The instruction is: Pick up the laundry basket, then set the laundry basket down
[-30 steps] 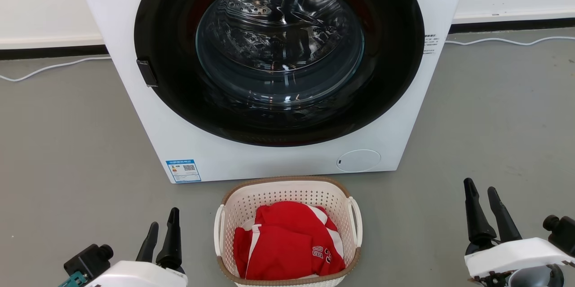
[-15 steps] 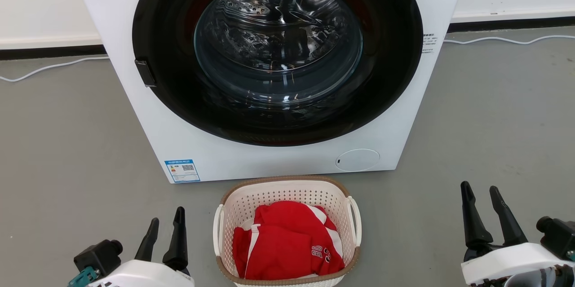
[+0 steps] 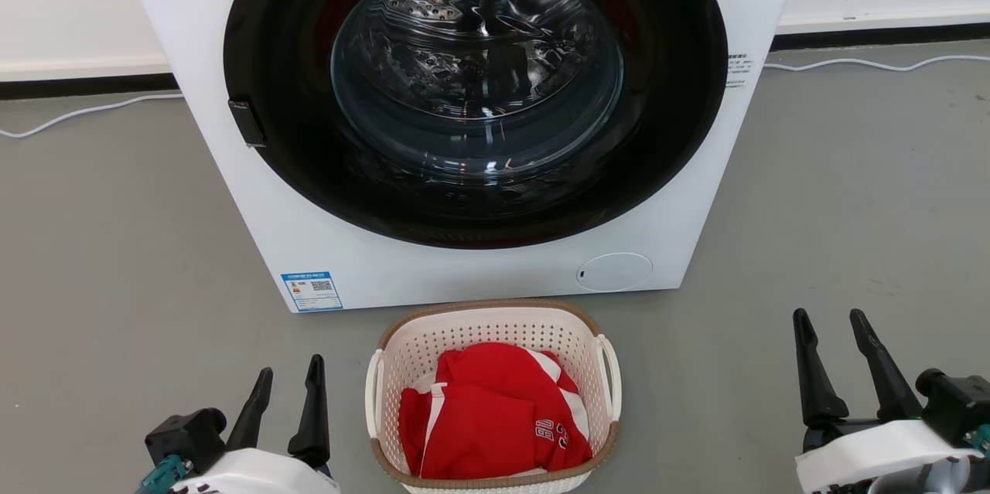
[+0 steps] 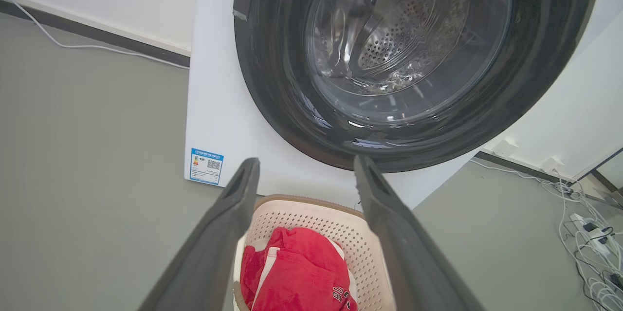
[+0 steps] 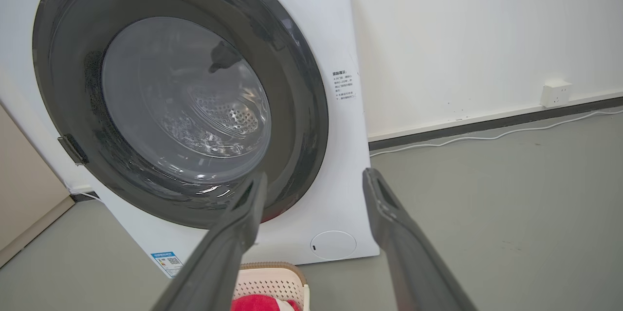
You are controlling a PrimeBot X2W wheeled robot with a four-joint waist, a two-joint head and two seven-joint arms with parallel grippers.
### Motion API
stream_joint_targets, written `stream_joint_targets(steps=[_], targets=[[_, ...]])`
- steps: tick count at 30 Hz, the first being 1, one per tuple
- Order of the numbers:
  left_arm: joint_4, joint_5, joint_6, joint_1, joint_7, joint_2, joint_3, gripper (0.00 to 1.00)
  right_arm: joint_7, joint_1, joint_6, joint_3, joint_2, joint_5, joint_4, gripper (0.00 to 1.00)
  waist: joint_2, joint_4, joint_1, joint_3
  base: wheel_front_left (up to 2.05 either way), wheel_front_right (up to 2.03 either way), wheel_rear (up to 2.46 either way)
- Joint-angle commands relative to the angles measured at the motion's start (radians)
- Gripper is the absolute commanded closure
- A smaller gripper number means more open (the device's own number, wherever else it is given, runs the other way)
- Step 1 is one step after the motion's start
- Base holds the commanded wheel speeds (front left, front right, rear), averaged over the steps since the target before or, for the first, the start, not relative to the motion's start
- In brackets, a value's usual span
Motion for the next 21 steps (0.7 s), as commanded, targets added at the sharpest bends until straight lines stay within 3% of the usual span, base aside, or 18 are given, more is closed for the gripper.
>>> stream_joint_targets(steps=[1,21], targets=[[-0.032,0.041,0.007,-0.023,-0.016,0.011,0.019,0.0,-0.02,-0.029,0.006,0.019,-0.019,-0.037,-0.039,0.0,0.0,0.0,-0.0001,0.001,0.0,0.0,0.0],[-0.031,0.28,0.014,-0.018,-0.075,0.014,0.02,0.0,-0.079,-0.031,0.008,0.027,-0.03,-0.279,-0.044,0.0,0.0,-0.001,-0.0001,0.003,0.0,0.0,0.0]])
